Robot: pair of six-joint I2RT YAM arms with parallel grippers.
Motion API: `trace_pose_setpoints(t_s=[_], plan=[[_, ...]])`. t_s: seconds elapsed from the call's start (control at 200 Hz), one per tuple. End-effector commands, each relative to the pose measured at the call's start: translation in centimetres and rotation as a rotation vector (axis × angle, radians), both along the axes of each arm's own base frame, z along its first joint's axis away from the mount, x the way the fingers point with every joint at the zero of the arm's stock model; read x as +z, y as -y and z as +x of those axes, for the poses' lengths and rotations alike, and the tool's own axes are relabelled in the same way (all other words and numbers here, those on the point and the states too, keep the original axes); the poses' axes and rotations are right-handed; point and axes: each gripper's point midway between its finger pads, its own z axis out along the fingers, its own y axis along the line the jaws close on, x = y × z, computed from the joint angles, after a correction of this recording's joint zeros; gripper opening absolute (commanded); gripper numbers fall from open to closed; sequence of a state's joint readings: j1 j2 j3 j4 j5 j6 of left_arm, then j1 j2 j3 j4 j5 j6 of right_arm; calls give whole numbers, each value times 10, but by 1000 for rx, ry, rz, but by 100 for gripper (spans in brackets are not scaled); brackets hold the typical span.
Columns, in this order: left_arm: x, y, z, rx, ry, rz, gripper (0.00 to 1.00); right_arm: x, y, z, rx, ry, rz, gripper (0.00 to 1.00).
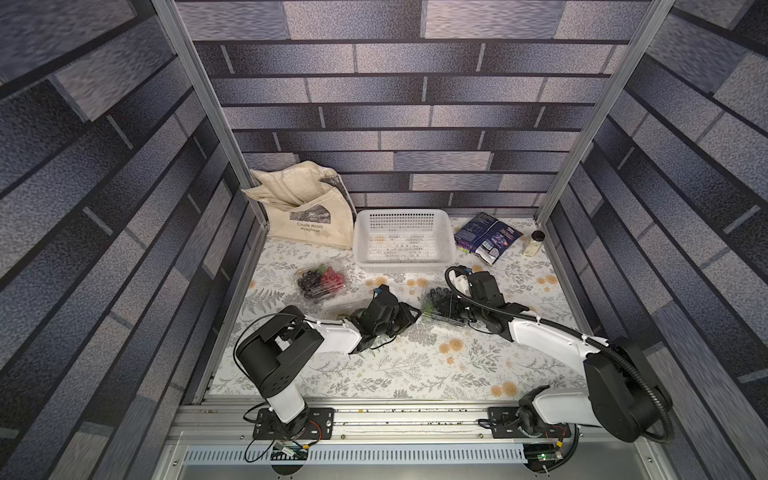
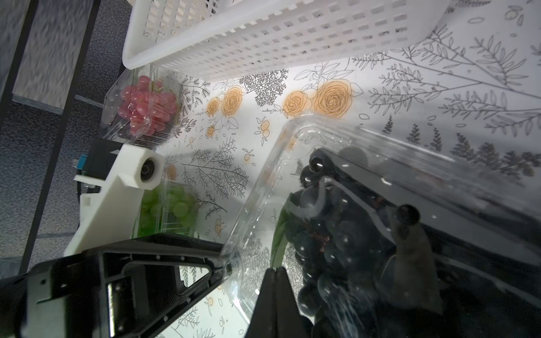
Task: Pack grapes into containers
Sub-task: Close the packing box at the center of the board.
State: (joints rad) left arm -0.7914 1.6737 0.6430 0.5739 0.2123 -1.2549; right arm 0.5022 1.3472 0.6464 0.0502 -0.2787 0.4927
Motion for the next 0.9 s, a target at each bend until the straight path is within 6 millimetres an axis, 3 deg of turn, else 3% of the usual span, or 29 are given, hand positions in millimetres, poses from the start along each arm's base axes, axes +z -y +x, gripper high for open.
trace_pose_setpoints(t_s=[0.0,0.546,0.892], plan=[[-3,-1,2,13,-3,-14,35,8,-7,4,13,17,14,0],[-6,5,10,30,13,-33,15,3,-7,1,21,1,22,0],[-8,8,9,30,12,-34,12,2,-6,-1,23,-2,18,0]])
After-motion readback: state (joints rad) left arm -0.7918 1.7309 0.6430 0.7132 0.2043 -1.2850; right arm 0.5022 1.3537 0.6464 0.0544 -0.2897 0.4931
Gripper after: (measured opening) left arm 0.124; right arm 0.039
